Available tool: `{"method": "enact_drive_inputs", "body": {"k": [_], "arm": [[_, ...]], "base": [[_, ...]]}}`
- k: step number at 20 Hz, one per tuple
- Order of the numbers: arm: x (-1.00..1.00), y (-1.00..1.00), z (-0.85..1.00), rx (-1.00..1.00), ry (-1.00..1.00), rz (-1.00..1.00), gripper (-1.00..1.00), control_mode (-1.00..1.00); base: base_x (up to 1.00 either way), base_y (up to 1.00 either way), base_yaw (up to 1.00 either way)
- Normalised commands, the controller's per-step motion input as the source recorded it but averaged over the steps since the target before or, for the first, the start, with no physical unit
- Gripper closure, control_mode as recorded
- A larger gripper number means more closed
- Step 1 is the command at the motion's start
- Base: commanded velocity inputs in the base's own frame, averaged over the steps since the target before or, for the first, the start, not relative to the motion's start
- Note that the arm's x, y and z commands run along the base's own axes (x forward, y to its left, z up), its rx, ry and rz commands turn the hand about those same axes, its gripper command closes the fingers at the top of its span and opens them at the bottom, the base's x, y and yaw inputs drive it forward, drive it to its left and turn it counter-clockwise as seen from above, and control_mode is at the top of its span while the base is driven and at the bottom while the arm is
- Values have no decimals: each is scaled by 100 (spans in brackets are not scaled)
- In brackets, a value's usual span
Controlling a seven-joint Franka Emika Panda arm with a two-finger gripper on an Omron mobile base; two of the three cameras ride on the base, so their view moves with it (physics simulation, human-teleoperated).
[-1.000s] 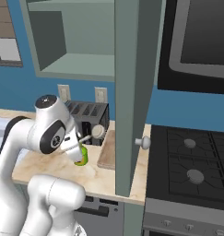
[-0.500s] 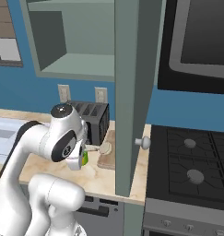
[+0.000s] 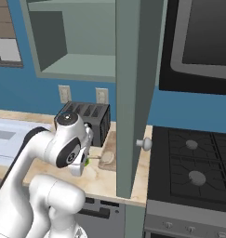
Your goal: Grab the spray bottle from the cabinet, then place it next to the cutting board for sanitizing. Then grab the dish brush from the countertop next to the sink and place it next to the cutting board.
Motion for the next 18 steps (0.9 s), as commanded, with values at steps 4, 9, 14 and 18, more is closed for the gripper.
{"method": "enact_drive_inputs", "body": {"k": [4, 9, 14, 18], "arm": [[10, -29, -26, 0, 0, 0, 100, -100], [3, -47, -21, 0, 4, 0, 100, -100], [20, -4, -34, 0, 9, 0, 100, -100], [21, 0, -38, 0, 8, 0, 100, -100]], "base": [[0, 0, 0], [0, 0, 0], [0, 0, 0], [0, 0, 0]]}}
